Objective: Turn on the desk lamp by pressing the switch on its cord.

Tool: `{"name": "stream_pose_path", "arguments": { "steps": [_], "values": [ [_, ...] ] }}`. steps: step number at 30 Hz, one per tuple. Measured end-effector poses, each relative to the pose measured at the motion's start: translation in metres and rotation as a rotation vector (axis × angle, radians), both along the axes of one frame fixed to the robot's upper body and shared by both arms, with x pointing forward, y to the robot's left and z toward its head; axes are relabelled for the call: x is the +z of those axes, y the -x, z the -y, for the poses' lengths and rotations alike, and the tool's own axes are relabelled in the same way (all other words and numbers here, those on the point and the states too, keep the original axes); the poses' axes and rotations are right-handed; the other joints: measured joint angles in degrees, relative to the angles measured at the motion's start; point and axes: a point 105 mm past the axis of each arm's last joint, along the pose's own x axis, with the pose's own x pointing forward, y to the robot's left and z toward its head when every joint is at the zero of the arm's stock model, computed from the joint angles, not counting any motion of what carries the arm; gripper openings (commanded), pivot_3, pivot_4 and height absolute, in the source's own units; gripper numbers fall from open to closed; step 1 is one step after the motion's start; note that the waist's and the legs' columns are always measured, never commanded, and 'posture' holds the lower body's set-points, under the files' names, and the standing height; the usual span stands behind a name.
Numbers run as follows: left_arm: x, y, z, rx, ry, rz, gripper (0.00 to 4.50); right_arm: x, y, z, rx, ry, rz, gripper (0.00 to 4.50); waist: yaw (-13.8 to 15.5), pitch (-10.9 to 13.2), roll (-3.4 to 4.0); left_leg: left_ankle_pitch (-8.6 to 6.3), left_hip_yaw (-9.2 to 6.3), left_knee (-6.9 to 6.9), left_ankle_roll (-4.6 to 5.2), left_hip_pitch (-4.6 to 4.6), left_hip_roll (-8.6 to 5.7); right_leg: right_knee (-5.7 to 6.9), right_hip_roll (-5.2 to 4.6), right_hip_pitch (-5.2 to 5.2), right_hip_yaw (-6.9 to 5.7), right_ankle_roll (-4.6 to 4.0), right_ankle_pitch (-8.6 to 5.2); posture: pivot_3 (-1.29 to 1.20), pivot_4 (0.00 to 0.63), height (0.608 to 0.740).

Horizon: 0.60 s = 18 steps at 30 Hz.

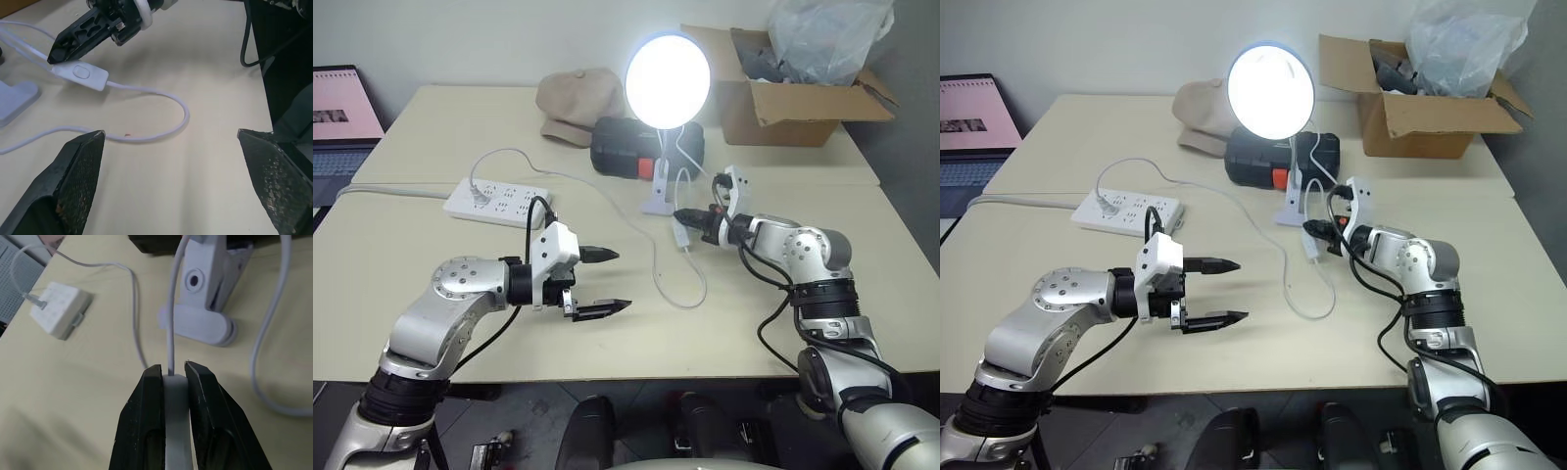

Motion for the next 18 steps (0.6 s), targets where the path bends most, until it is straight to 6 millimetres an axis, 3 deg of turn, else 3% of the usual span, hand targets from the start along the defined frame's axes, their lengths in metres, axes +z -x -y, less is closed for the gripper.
{"name": "stream_pose_path", "arguments": {
  "steps": [1, 8, 15, 18],
  "values": [
    [0.0, -0.001, 0.0, 0.006, -0.003, 0.005, 4.5, -0.003, -0.001, 0.0, -0.006, 0.009, -0.003, 1.04, 0.0, 0.0, 0.0, 0.0, 0.0, 0.0, 0.0, 0.0, 0.0, 0.0, 0.0, 0.01, 0.0, 0.0, 0.0, 0.0, 0.15, 0.74],
    [-0.001, -0.01, -0.007, 0.08, -0.006, 0.041, 4.5, -0.004, -0.003, 0.002, -0.017, 0.039, 0.019, 2.69, 0.0, 0.0, 0.0, 0.0, -0.01, 0.0, 0.0, 0.0, 0.01, 0.0, 0.0, 0.01, -0.01, 0.01, 0.0, 0.0, 0.15, 0.74],
    [0.011, -0.025, -0.019, 0.193, 0.026, 0.067, 4.5, 0.026, 0.004, 0.02, 0.003, 0.041, 0.155, 4.41, 0.1, 0.0, 0.0, 0.0, -0.01, 0.01, 0.0, 0.0, 0.0, 0.0, -0.01, 0.01, -0.02, 0.01, -0.01, 0.0, 0.15, 0.74],
    [0.012, -0.029, -0.023, 0.235, 0.03, 0.044, 4.5, 0.036, 0.012, 0.037, 0.028, 0.085, 0.213, 4.47, 0.1, 0.0, 0.0, 0.0, 0.0, 0.0, 0.0, 0.0, 0.0, -0.02, -0.01, 0.01, -0.02, 0.02, -0.01, 0.0, 0.15, 0.74]
  ]
}}
